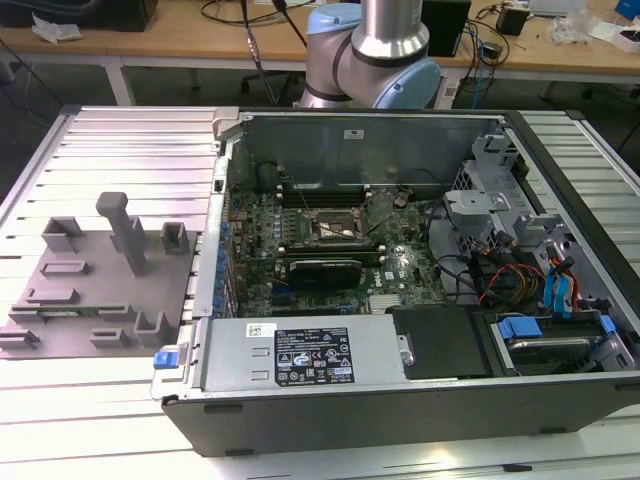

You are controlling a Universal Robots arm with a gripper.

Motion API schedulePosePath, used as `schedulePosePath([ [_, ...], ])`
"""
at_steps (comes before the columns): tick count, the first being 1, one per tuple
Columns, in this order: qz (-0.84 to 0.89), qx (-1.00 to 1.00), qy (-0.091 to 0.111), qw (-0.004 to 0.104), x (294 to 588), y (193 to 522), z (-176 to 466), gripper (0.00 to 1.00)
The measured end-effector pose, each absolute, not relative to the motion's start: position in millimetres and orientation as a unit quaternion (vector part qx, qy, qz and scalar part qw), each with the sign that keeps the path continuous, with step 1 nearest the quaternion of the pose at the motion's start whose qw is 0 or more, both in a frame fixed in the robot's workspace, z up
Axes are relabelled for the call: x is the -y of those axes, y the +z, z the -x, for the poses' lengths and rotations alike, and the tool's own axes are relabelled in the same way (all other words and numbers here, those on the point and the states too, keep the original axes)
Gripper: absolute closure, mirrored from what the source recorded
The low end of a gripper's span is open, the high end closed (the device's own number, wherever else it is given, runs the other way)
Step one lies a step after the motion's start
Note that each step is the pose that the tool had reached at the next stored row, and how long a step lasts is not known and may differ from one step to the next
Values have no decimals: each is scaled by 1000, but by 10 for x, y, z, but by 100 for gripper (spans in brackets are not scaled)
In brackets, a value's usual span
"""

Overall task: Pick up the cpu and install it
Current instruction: 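Pick up the cpu and move it towards the insertion slot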

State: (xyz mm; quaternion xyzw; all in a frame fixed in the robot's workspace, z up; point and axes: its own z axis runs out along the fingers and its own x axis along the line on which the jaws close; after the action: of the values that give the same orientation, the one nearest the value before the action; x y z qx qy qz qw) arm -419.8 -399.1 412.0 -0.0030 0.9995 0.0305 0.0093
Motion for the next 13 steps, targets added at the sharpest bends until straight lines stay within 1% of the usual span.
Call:
schedulePosePath([
  [3, 3, -999, 31, 9, 3989, 4188, 4195, 45],
  [13, 3, -999, 30, 9, 3989, 4193, 4034, 45],
])
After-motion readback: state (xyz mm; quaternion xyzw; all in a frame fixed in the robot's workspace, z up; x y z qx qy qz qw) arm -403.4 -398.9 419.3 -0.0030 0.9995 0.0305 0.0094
